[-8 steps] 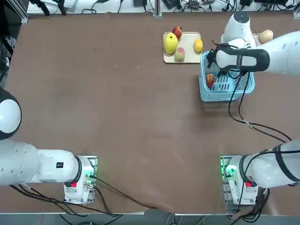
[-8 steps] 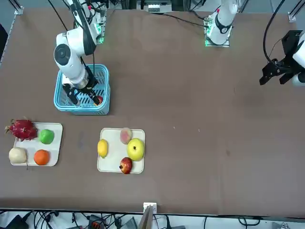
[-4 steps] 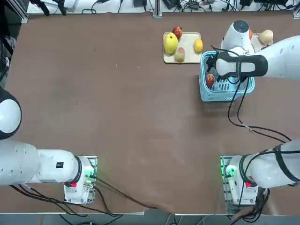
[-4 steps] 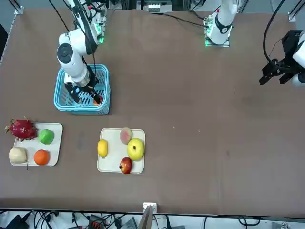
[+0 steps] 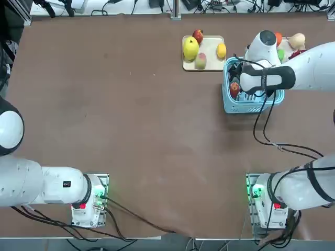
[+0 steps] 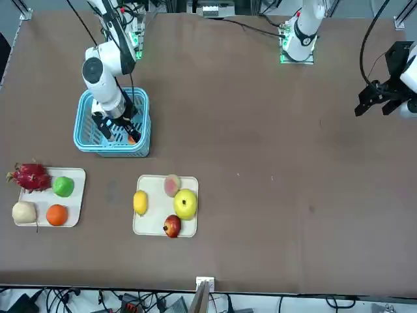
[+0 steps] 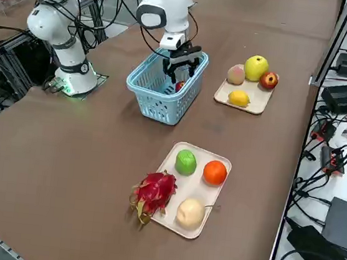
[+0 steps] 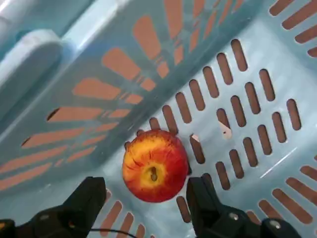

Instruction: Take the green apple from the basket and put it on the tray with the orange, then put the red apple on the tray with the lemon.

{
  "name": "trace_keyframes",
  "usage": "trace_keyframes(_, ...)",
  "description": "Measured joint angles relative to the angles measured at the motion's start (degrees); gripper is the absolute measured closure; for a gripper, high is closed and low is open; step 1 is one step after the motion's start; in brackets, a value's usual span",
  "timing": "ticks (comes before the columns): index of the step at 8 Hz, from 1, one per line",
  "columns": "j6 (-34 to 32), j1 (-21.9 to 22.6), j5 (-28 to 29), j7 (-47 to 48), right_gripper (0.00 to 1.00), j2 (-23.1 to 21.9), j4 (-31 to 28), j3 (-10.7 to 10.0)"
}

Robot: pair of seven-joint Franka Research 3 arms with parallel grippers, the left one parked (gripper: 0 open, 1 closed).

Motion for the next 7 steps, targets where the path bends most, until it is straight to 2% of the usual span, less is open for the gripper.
trace_keyframes(7,5.0,0.0,0.0,0.1,0.00,3.3,-0.5,-0.1)
